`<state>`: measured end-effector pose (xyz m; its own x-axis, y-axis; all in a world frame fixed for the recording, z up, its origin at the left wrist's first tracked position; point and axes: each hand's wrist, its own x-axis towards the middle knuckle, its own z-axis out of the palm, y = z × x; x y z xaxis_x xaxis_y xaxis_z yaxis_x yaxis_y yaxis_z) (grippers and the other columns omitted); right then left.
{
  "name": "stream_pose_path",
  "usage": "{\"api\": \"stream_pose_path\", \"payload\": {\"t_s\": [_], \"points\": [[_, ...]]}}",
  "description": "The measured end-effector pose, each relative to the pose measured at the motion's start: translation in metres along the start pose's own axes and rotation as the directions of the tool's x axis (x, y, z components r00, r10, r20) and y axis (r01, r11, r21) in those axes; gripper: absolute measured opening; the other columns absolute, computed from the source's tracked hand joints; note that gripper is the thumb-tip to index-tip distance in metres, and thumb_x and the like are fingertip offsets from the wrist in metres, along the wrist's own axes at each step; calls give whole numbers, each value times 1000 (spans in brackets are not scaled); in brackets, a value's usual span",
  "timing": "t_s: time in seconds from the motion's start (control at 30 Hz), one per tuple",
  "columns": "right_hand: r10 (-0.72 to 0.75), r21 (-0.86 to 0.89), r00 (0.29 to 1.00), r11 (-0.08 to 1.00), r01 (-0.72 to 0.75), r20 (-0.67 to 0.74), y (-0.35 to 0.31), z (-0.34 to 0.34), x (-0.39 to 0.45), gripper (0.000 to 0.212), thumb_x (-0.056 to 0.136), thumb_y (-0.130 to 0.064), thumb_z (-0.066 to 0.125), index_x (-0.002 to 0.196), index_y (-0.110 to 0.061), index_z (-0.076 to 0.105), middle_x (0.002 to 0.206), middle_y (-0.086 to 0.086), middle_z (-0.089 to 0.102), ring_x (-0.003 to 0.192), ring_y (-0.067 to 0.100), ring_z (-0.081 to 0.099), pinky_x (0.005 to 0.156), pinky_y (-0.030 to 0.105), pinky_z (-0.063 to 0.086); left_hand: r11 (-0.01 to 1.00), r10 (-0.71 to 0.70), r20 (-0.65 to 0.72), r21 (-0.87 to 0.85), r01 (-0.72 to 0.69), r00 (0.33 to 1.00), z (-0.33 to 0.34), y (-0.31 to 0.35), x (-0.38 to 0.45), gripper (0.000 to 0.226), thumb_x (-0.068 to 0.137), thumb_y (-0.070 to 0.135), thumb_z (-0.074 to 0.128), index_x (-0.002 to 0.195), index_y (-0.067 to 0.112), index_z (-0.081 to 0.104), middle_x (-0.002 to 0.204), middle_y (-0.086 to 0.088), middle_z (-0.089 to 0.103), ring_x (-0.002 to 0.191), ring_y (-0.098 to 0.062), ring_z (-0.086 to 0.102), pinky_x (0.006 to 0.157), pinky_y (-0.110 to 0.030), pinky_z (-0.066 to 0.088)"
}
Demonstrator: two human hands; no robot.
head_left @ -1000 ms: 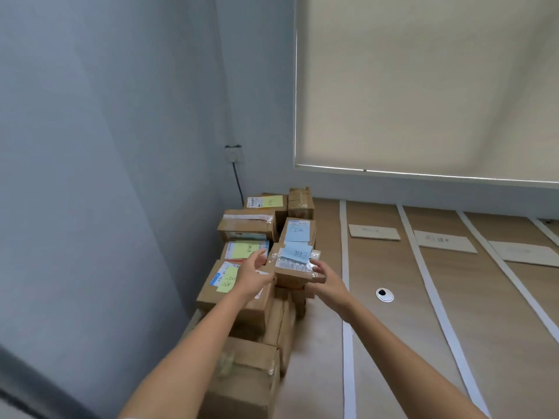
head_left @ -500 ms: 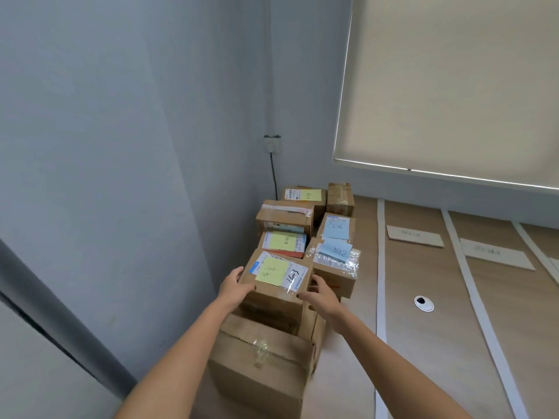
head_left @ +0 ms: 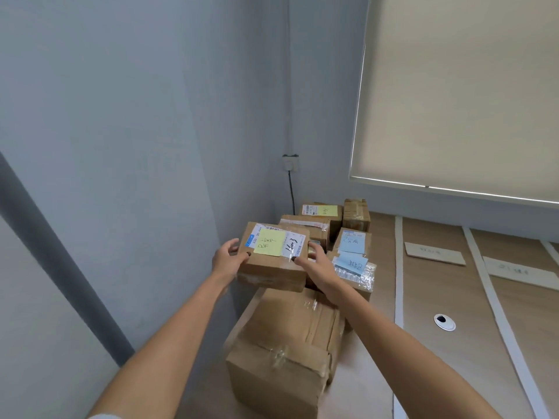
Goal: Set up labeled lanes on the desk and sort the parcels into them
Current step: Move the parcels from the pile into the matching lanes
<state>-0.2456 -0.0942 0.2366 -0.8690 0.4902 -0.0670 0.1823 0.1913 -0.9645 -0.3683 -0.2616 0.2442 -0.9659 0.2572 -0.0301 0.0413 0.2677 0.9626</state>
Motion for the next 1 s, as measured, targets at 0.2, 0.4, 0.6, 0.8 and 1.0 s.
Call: {"api": "stream_pose_path", "payload": {"t_s": [0.2,0.4,0.6,0.8,1.0], "points": [[-59,-29,985,998,55,-163,-3,-49,-14,45,92,-23,55,135,-14,43,132,5,55,106,15,53,81,25,49,999,34,133,30,-39,990,50,14,-9,41,91,13,58,131,7,51,130,-14,51,108,-24,57,85,-32,53],[18,25,947,1000,-10,-320,30,-132,-57,32,89,-17,55,121,-18,59,114,1,65,105,26,59,93,45,50,991,66,340,84,-101,938,145,31,-35,49,88,19,62,134,11,47,128,-1,54,102,-12,54,78,-25,51],[106,58,825,994,-89,-555,67,-201,-100,31,82,-11,59,113,-17,60,110,4,66,101,22,61,84,38,52,997,30,559,37,-61,828,236,43,-81,45,88,21,63,126,19,39,133,-6,49,113,-22,52,89,-35,49],[159,83,753,987,-138,-639,94,-235,-125,41,83,-17,59,123,-22,54,119,6,56,104,20,56,73,27,47,1000,19,636,-17,-11,772,287,35,-108,55,87,19,64,134,17,35,134,-5,47,105,-15,50,75,-24,46],[182,110,728,983,-145,-661,115,-268,-137,44,82,-16,59,126,-18,54,124,7,54,107,20,56,76,26,46,998,6,672,-56,42,741,319,23,-133,52,88,16,62,132,15,35,126,-3,48,98,-12,52,67,-21,46]]}}
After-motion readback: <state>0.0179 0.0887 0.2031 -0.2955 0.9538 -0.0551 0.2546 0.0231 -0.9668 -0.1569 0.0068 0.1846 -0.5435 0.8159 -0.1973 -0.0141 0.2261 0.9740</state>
